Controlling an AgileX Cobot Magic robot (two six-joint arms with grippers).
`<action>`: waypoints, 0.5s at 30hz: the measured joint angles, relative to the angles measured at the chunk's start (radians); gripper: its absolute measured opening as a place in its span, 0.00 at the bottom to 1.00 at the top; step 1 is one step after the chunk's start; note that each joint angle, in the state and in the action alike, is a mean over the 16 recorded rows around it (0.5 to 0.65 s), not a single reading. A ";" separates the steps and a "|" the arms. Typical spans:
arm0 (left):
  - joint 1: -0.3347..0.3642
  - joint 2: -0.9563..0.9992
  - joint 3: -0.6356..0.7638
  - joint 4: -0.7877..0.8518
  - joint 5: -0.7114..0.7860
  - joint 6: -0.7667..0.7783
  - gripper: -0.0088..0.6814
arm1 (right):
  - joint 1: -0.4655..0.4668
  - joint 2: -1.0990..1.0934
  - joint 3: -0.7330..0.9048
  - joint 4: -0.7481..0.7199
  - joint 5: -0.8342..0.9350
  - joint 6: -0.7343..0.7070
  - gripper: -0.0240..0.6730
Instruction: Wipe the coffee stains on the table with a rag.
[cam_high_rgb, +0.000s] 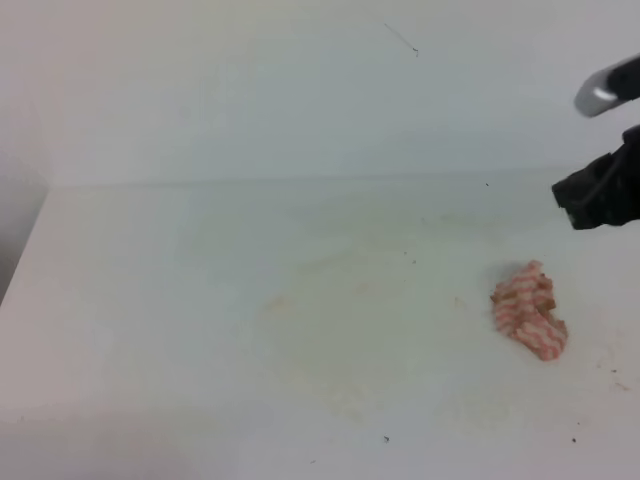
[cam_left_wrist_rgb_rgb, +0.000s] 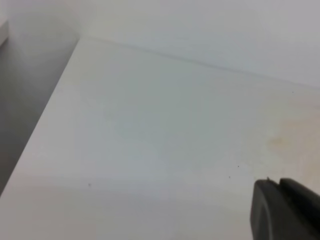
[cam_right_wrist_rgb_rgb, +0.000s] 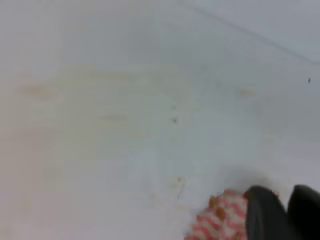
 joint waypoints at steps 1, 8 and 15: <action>0.000 0.000 0.000 0.000 0.000 0.000 0.01 | 0.000 -0.026 0.000 -0.001 0.009 0.001 0.18; 0.000 0.000 0.005 0.000 0.000 0.000 0.01 | -0.001 -0.197 0.006 -0.057 0.088 0.072 0.04; 0.000 0.000 0.016 0.000 0.000 0.000 0.01 | -0.001 -0.353 0.057 -0.215 0.127 0.251 0.04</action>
